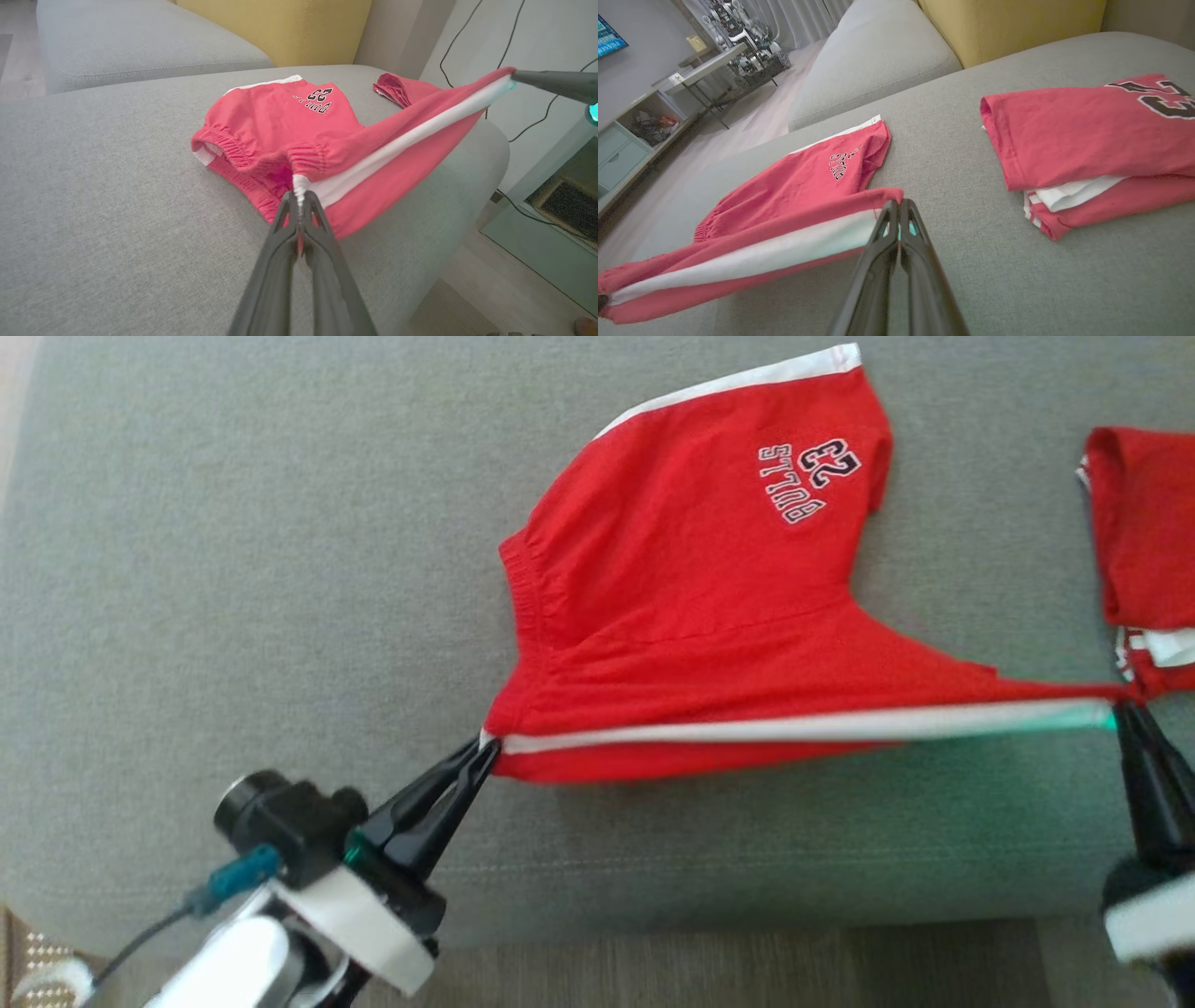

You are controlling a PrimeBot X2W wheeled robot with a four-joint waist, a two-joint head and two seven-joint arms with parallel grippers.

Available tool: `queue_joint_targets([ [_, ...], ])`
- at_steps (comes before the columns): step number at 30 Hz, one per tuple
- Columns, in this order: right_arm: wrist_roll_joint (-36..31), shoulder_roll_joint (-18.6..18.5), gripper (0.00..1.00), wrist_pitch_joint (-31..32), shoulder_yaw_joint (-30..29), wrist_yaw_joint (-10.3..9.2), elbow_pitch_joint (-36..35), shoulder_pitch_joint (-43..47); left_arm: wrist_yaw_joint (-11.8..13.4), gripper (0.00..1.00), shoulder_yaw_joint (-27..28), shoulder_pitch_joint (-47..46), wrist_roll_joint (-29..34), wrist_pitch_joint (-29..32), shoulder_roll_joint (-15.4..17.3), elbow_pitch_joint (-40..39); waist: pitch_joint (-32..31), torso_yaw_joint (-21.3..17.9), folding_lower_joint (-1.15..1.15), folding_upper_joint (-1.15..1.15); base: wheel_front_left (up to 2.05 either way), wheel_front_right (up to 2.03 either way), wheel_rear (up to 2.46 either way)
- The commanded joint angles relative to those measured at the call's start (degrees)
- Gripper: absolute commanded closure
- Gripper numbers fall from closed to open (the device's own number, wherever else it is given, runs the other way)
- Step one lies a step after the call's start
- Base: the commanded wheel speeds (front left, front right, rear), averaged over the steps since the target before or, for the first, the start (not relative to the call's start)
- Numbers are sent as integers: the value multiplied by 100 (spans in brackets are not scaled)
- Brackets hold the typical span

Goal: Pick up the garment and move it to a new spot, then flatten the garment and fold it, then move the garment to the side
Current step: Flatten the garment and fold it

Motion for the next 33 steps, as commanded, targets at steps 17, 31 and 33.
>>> queue_joint_targets([
  [17,-1200,-795,100,944,349,-2,3047,-4394,9,100,-11,-2816,-1321,516,-1131,1961,802,495,1,0,0,0,0],
  [31,-1600,-1147,100,862,999,-2,4781,-6544,8,100,-271,-4212,-1641,348,-1386,3301,1517,702,1,0,0,0,0],
  [33,-1654,-1175,100,764,1054,-2,4994,-6699,8,100,-329,-4337,-1599,272,-1413,3475,1554,711,1,0,0,0,0],
])
